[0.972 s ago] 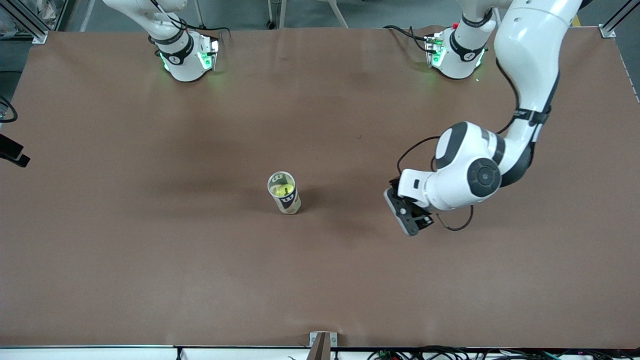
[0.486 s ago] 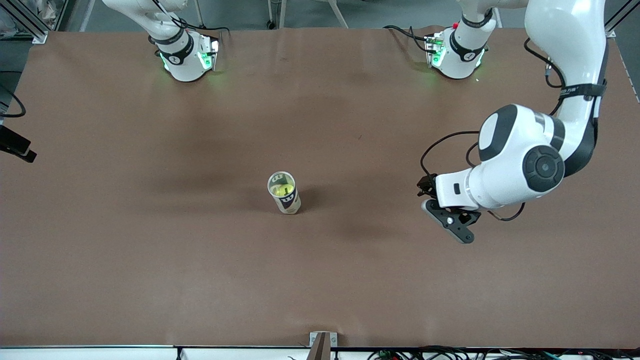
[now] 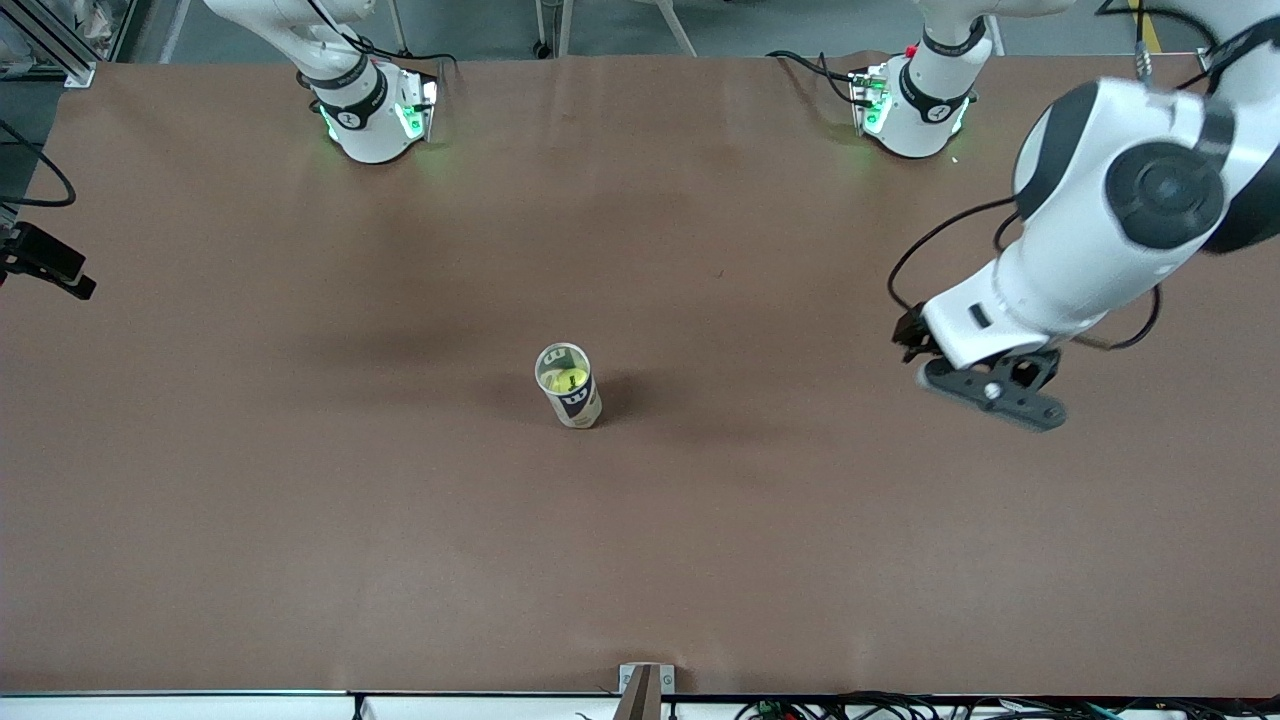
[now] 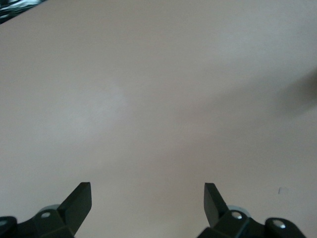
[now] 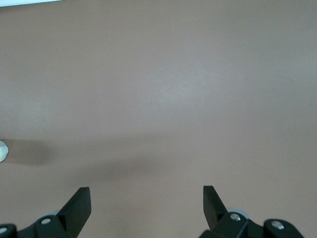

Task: Insert tennis ball vertically with right arm

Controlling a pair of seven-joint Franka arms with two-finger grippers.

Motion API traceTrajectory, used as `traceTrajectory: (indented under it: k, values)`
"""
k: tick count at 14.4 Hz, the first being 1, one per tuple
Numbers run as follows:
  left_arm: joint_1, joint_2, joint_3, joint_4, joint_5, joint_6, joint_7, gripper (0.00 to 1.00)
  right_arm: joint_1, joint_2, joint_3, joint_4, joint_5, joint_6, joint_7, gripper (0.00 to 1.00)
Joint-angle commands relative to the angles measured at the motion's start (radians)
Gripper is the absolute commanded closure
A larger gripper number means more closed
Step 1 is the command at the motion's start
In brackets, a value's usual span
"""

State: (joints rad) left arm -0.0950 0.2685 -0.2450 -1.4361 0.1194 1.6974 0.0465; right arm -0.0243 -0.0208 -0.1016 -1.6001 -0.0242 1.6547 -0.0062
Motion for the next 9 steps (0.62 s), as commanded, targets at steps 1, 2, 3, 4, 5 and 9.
traceTrajectory:
  k: [1, 2, 3, 4, 5, 9]
  values:
    - [0.040, -0.069, 0.015, -0.015, 0.013, -0.019, -0.008, 0.00, 0.007, -0.019, -0.001, -0.011, -0.011, -0.010, 0.009, 0.00]
    - [0.043, -0.092, 0.027, -0.017, 0.014, -0.019, -0.005, 0.00, 0.007, -0.018, -0.001, -0.005, 0.001, -0.007, 0.011, 0.00]
    - [0.043, -0.119, 0.051, -0.021, 0.016, -0.021, -0.001, 0.00, 0.009, -0.016, -0.001, -0.001, 0.010, -0.009, 0.009, 0.00]
    - [0.044, -0.152, 0.070, -0.024, 0.002, -0.056, 0.000, 0.00, 0.012, -0.016, -0.001, -0.001, 0.010, -0.009, 0.008, 0.00]
    - [0.041, -0.179, 0.082, -0.023, 0.005, -0.111, -0.014, 0.00, 0.011, -0.016, -0.001, 0.000, 0.010, -0.006, 0.008, 0.00]
    - [0.040, -0.255, 0.115, -0.082, -0.056, -0.144, -0.056, 0.00, 0.009, -0.014, -0.001, 0.000, 0.009, 0.002, -0.001, 0.00]
